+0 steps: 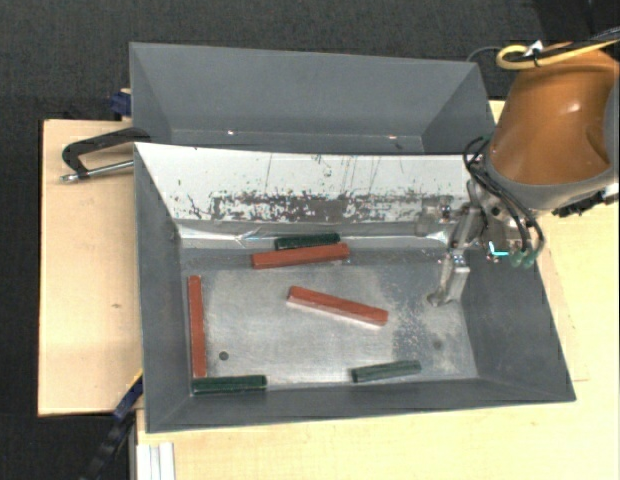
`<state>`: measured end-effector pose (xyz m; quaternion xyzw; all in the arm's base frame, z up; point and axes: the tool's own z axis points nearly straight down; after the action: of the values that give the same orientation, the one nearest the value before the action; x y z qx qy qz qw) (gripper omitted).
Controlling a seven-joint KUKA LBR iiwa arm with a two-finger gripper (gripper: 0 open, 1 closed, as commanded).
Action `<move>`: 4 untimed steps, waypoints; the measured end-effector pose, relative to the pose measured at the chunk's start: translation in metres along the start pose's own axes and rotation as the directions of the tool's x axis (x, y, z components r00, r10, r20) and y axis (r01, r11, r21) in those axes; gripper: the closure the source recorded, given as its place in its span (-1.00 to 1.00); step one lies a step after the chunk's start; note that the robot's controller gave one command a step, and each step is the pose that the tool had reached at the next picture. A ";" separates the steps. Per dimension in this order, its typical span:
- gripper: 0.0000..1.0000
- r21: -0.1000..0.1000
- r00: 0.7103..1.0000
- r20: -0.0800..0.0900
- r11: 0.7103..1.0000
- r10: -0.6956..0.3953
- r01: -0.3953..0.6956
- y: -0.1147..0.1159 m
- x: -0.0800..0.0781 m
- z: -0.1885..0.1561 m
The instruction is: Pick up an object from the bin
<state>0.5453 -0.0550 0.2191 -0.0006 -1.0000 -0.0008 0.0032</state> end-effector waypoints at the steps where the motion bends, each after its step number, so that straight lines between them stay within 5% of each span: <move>1: -1.00 0.001 1.000 0.008 1.000 -0.001 0.001 0.000 -0.002 -0.004; 2: -1.00 0.002 1.000 0.015 1.000 -0.002 0.002 0.012 0.009 0.045; 3: -1.00 -0.001 0.991 0.011 0.991 0.137 -0.137 -0.001 0.024 0.112; 4: -1.00 0.000 0.990 0.003 0.990 0.144 -0.144 0.024 0.020 0.138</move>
Offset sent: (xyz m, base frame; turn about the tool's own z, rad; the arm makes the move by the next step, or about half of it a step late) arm -0.0371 0.0385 -0.1491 -0.0061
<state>0.5241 -0.0309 0.0808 -0.0730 -0.9973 -0.0003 0.0018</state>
